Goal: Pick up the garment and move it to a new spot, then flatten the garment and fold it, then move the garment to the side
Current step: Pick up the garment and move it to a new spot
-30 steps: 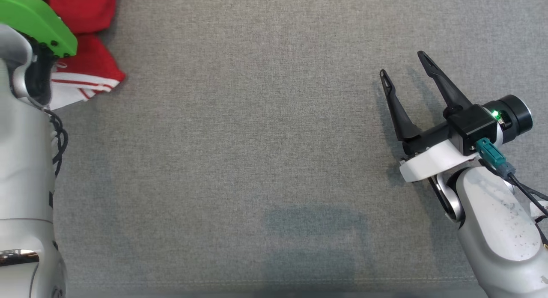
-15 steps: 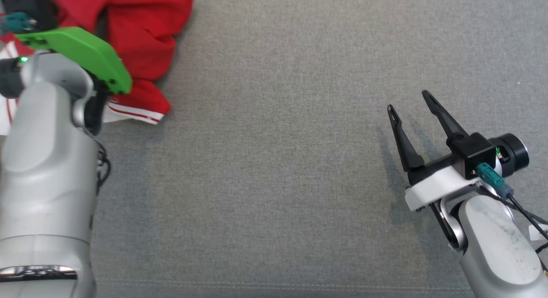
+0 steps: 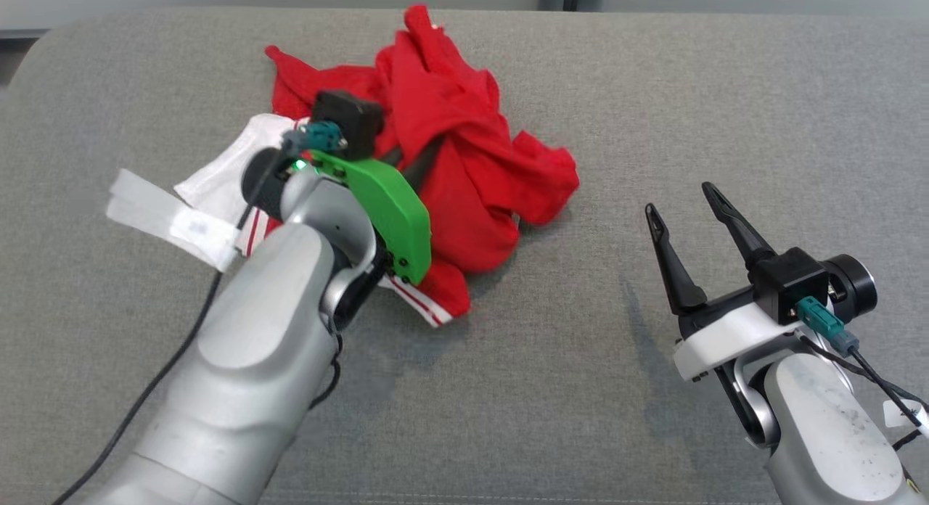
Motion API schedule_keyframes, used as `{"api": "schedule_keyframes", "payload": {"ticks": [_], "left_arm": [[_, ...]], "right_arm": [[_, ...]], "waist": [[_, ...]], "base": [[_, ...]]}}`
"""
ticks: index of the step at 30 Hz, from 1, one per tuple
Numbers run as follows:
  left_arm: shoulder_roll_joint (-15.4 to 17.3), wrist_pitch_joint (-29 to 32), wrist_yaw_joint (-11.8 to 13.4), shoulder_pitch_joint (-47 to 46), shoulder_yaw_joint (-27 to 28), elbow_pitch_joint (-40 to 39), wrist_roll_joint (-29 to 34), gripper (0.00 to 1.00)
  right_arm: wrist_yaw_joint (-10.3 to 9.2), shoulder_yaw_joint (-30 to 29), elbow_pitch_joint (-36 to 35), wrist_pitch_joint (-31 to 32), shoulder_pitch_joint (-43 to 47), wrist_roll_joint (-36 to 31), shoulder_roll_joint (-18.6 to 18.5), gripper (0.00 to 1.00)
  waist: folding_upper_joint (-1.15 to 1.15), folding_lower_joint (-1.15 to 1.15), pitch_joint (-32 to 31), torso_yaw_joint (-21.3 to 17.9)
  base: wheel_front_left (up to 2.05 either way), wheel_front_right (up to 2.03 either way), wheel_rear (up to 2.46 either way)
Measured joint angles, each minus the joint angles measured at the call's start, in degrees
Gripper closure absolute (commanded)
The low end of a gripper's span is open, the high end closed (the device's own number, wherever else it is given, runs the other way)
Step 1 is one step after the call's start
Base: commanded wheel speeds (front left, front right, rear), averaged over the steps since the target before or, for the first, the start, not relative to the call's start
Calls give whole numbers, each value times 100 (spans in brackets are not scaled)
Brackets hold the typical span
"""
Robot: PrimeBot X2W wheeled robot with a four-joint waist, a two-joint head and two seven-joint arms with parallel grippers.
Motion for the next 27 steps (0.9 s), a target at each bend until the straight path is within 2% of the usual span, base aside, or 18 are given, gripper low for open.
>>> {"api": "schedule_keyframes", "payload": {"ticks": [4,8,13,20,21,23,24,25,27], "left_arm": [[48,246,0,438,-610,-361,-423,100],[85,303,0,654,-931,-557,-432,100],[118,334,0,714,-1094,-782,-535,100],[131,346,0,843,-1050,-684,-420,100],[135,337,0,849,-1065,-654,-335,90],[135,303,0,862,-1073,-588,-275,54],[138,271,0,873,-1083,-565,-237,31],[138,270,1,893,-1084,-560,-210,0],[178,264,2,922,-1105,-561,-166,0]], "right_arm": [[2,16,-26,0,98,3,48,0],[26,52,-38,0,223,25,133,0],[43,47,-70,0,296,31,159,0],[36,-59,-135,0,382,45,154,0],[30,-92,-148,0,398,45,152,0],[-16,-175,-163,0,464,46,142,0],[-18,-198,-160,0,486,47,137,0],[-30,-212,-161,0,500,53,137,0],[-57,-235,-170,0,533,54,140,0]], "waist": [[0,0,-157,-148],[0,0,-235,-376],[0,0,-279,-693],[0,0,-266,-1082],[0,0,-259,-1121],[0,0,-243,-1174],[0,0,-240,-1187],[0,0,-244,-1190],[0,0,-260,-1175]], "base": [[0,0,0],[0,0,0],[0,0,0],[0,0,0],[0,0,0],[0,0,0],[0,0,0],[0,0,0],[0,0,0]]}}
